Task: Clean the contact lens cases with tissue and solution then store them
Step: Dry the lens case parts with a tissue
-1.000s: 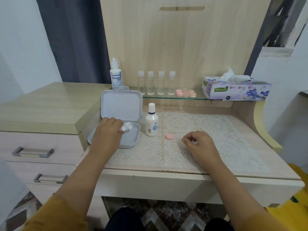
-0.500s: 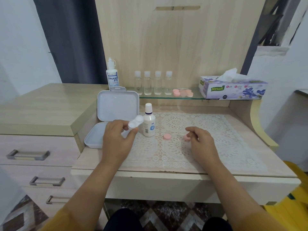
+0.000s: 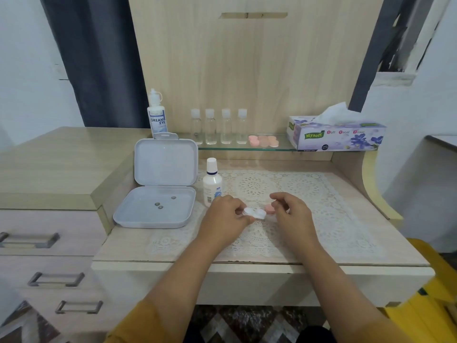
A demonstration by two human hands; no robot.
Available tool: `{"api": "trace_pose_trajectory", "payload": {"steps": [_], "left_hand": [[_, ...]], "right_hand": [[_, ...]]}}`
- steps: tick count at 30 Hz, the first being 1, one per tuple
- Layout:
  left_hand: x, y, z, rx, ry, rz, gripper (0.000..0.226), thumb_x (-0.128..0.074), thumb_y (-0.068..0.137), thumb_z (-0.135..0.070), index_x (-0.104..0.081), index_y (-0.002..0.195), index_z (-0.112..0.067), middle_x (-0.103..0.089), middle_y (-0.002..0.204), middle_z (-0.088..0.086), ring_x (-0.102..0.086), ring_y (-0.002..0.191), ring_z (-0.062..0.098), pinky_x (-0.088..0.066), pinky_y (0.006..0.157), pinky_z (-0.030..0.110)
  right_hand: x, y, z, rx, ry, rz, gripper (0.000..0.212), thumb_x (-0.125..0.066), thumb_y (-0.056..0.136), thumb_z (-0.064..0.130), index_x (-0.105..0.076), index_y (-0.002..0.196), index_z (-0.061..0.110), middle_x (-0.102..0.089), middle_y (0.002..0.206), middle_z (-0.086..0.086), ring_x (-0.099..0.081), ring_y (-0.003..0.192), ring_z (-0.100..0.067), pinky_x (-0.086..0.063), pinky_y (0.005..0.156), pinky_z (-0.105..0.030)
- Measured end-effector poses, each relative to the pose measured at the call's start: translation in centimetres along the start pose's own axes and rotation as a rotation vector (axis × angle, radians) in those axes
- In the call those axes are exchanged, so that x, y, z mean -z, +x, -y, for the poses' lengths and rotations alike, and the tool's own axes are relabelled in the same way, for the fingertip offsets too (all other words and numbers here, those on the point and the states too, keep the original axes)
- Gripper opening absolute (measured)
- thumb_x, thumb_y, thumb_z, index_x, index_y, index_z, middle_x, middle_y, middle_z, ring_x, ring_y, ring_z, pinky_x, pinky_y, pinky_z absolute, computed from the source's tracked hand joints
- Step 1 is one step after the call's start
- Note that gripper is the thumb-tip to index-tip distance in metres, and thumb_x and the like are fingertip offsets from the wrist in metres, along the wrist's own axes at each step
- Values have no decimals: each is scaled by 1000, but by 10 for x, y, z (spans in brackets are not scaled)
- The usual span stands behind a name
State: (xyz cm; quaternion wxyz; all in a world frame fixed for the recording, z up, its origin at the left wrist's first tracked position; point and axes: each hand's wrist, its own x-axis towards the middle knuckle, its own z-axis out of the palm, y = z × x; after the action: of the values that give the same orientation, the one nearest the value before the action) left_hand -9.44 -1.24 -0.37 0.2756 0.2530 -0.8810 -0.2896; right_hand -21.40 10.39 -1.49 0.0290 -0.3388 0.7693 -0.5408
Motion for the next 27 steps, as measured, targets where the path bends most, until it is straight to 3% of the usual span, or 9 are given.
{"api": "trace_pose_trajectory", "payload": {"steps": [8,10,15,20,23,27], "left_hand": [[-6,0,4,15,-39,21,13,-70,77,-24,-71,85,-14,-59,81,0,-53,81,15,-46,73,33],[-6,-1,5,27,-57,29,12,-71,76,-23,-71,86,-18,-57,80,-3,-52,81,14,-44,71,28],[-8,1,9,11,-28,29,13,-72,78,-26,-70,91,-25,-55,84,-9,-50,86,8,-40,75,21],[-8,2,10,12,-32,35,10,-71,79,-26,-67,88,-29,-56,86,-10,-50,88,7,-40,77,20],[-9,2,11,31,-51,37,11,-72,79,-26,-66,88,-30,-56,87,-9,-50,88,6,-40,77,19],[-10,3,12,23,-61,33,10,-72,78,-26,-67,86,-30,-56,86,-10,-51,87,6,-41,77,19]], "right_hand": [[0,0,3,3,19,11,24,-48,97,14,-65,105,30,-63,99,15,-52,107,-7,-41,85,-19],[1,0,4,-8,50,4,24,-49,97,13,-66,103,30,-63,100,15,-54,104,-5,-41,85,-17],[11,12,12,-80,164,-30,20,-55,95,14,-69,102,25,-66,99,13,-58,86,7,-41,68,-4],[29,41,28,-101,150,-113,15,-56,94,17,-70,99,22,-67,93,11,-59,85,-1,-41,67,-13],[43,71,38,-51,59,-204,16,-55,94,18,-70,100,18,-63,83,9,-54,72,-1,-38,61,-16],[57,118,55,48,-152,-355,24,-47,94,14,-69,93,4,-66,87,-9,-55,77,-18,-39,64,-31]]}}
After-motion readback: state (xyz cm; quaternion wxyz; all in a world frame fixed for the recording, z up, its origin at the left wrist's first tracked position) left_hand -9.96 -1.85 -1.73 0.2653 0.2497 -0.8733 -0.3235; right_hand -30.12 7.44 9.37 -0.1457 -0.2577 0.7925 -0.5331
